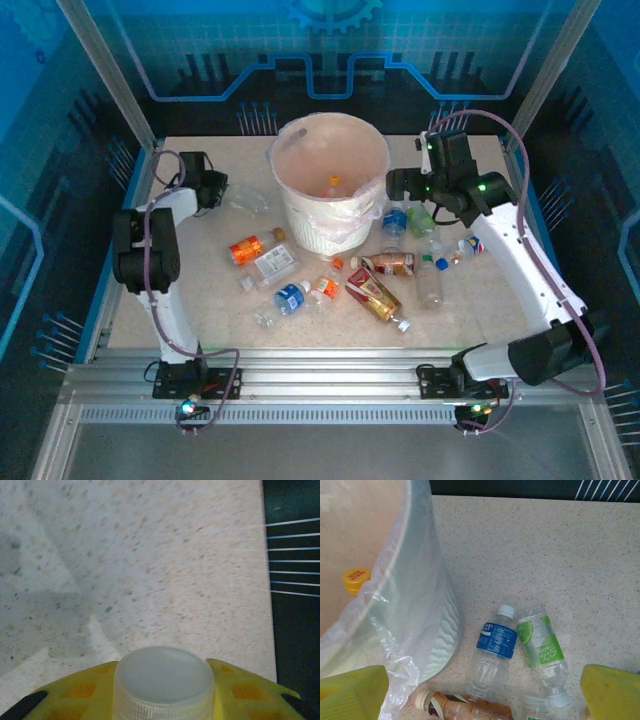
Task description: Put the plastic bottles in the bin
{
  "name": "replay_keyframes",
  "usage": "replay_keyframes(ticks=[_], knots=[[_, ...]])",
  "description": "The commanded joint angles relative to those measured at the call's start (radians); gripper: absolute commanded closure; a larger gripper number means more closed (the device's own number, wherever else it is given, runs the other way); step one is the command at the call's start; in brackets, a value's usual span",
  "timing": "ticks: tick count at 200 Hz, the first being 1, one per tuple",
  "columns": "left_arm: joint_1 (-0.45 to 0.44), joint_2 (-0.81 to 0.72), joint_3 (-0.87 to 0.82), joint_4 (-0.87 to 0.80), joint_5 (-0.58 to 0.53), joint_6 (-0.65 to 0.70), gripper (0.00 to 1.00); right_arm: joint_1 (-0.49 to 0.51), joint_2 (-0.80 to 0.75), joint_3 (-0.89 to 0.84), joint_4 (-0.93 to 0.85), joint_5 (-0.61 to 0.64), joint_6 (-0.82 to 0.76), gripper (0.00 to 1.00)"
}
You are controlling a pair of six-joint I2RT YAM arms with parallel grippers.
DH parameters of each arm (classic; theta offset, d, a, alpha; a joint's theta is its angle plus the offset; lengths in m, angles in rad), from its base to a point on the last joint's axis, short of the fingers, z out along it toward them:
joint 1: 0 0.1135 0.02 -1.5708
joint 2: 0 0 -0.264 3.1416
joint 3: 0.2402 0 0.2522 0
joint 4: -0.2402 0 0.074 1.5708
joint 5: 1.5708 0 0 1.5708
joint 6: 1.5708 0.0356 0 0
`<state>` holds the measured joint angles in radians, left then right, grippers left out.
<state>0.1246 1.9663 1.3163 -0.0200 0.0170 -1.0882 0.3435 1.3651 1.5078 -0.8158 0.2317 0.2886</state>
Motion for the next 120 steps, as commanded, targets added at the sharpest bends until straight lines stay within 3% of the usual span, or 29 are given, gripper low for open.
replay_keyframes(ticks=[1,49,120], knots=[[0.006,-0.131,0.066,0.038,-0.077,0.132,0.73,-0.013,-0.044,-0.02,0.028,0.034,0.014,0.0],[0.006,-0.301,0.097,0.081,-0.172,0.33,0.73,-0.014,-0.111,-0.088,0.053,0.089,0.03,0.0],[-0.05,-0.489,0.168,0.152,-0.197,0.542,0.73,-0.02,-0.209,-0.186,0.091,0.157,0.074,0.0]])
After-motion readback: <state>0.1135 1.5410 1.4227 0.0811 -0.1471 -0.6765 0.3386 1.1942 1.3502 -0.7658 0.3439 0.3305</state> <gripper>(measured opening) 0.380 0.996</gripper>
